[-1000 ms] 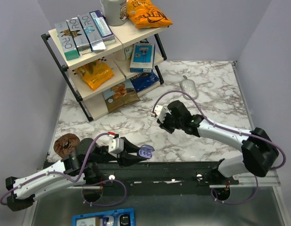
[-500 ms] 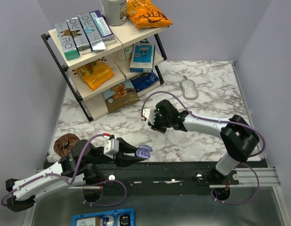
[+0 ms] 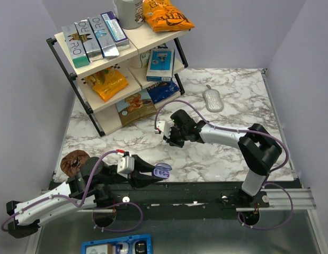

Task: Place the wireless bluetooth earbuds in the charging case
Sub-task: Place the earbud at the center of the board.

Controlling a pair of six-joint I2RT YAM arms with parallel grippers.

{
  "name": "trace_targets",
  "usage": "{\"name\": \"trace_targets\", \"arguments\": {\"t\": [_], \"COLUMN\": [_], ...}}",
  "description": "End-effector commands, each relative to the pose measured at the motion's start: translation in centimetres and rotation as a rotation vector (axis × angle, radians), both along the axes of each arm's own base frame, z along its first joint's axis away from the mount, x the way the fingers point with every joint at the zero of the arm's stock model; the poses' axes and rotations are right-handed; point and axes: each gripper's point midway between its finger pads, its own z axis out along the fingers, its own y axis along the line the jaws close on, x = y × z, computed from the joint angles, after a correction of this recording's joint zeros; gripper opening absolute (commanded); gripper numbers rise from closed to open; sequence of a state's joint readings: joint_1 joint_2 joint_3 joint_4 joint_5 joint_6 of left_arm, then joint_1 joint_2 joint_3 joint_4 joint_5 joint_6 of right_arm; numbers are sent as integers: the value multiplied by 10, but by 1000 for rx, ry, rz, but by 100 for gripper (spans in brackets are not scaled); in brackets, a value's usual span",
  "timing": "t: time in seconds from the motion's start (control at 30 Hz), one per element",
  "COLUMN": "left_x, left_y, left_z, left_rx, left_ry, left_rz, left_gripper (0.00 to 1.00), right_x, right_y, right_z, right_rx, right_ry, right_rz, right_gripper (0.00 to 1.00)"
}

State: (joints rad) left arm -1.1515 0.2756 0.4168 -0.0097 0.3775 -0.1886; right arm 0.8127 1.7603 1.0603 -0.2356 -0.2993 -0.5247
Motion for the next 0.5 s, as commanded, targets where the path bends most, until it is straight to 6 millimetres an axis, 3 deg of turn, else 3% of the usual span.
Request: {"name": "trace_targets", "arguments": {"t": [0.0,0.27,0.37,0.47], "left_x": [-1,-1,-1,1], "left_y": [-1,0,1,4], "left_z": [-5,-4,-3,1], "left_rx": [8,1,-6,-22], "left_ry": [16,8,-1,-12], "left_rz": [-3,-3,-2,12], "left_gripper": [0,0,0,0], "right_x": [-6,-6,-5,-3], "right_y": [6,4,5,8], "right_z": [-4,-6,13,48], "right_rx": [-8,-19,14,96], "right_ry": [48,48,11,-57], "right_rz": [28,14,2,-41], "right_gripper": [14,24,25,27]}}
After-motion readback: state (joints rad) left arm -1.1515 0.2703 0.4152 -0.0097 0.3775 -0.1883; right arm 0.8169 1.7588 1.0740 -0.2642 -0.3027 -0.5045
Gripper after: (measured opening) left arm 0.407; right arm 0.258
